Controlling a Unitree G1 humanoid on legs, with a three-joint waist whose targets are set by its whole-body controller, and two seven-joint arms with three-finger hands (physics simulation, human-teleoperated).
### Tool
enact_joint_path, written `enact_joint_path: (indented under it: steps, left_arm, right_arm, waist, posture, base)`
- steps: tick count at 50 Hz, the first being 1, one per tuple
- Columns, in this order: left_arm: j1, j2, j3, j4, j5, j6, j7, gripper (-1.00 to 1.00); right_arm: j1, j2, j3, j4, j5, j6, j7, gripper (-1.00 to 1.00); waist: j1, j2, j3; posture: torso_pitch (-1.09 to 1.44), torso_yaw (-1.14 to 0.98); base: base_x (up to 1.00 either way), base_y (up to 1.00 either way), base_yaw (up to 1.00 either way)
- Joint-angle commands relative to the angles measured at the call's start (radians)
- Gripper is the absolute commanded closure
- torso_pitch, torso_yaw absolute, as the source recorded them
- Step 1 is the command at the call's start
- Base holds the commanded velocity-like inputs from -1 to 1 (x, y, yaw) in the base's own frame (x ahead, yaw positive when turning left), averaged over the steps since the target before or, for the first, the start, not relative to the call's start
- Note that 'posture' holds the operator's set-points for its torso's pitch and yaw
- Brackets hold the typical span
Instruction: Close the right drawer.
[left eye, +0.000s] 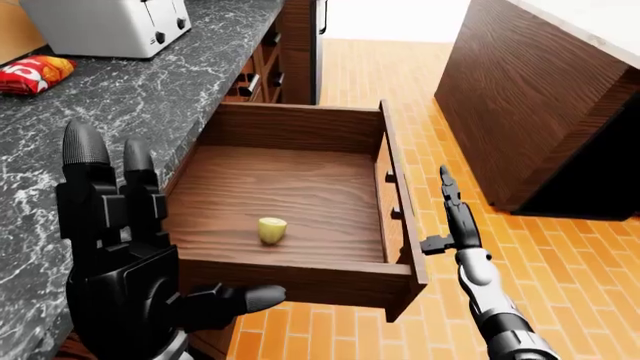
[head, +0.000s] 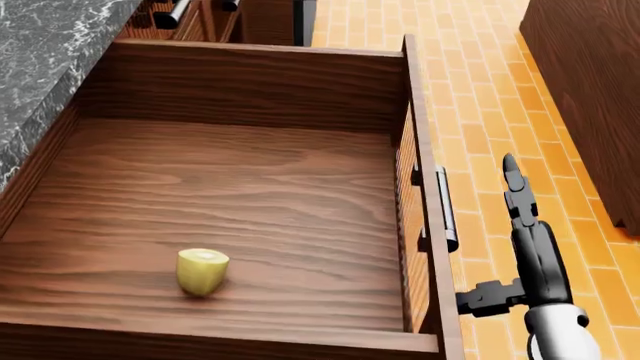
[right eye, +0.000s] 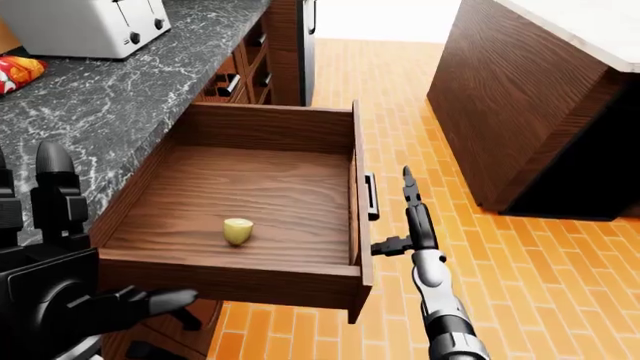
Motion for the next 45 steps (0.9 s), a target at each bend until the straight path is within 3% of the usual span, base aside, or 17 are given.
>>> enact_joint_path:
  steps: [1,45]
  left_arm:
    - [-0.008,0.001,0.000,-0.037,-0.002,-0.021,0.001,-1.00]
    - [-0.011,-0.001,0.007,-0.037,-0.008,-0.019,-0.002,-1.00]
  right_arm:
    - [-0.049,0.005,0.007,-0.054,0.013,-0.046,0.005,-1.00]
    - [-0.154,0.086,0.079,-0.027,-0.103,0.029,0.067,-1.00]
  waist:
    - [0.007,-0.004,-0.021]
    - [0.008,0.001,-0.024]
  posture:
    - [0.00,0.00]
    - [0.00,0.00]
  base:
    - [0.00,0.00,0.00]
    - [0.00,0.00,0.00]
